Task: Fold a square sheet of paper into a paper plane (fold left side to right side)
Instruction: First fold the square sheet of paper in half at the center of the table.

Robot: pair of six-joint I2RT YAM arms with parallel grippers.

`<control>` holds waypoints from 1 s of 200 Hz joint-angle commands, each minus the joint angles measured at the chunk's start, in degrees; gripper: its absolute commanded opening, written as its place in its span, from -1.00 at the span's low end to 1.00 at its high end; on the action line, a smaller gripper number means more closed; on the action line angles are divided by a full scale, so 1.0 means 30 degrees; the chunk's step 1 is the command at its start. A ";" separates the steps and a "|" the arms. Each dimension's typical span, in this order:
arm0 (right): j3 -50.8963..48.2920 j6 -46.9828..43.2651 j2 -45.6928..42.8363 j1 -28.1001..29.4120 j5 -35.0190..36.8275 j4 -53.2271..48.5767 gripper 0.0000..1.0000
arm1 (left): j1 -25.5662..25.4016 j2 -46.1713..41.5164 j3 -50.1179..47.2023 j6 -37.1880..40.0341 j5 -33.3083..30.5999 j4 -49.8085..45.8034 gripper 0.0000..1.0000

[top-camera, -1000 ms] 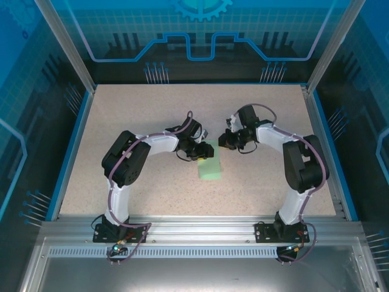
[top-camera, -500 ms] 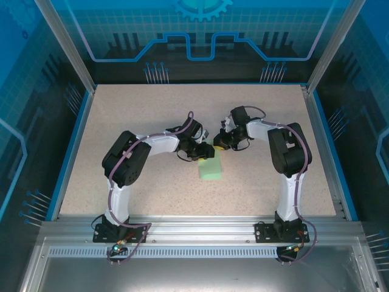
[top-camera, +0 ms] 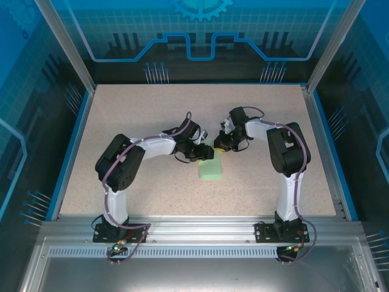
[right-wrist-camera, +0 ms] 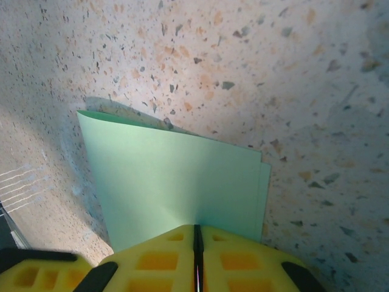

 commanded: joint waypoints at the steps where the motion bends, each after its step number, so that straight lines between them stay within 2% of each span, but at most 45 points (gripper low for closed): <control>1: -0.0427 -0.0316 0.0544 0.0151 0.1428 -0.1512 -0.80 | -0.0494 -0.1545 -0.0974 0.0317 0.1009 0.1145 -0.02; 30: -0.0412 -0.0291 0.0429 0.0178 0.1508 -0.1598 -0.80 | -0.0746 -0.1697 -0.1511 0.0321 0.1099 0.1736 -0.02; 100: -0.0383 -0.0346 0.0339 0.0248 0.1889 -0.1947 -0.79 | -0.0771 -0.0040 -0.1283 0.0784 0.0558 0.1604 -0.04; 200: -0.0237 -0.0239 0.0397 0.0256 0.2364 -0.2372 -0.79 | -0.1212 -0.1173 -0.4294 0.2051 0.0531 0.2573 -0.08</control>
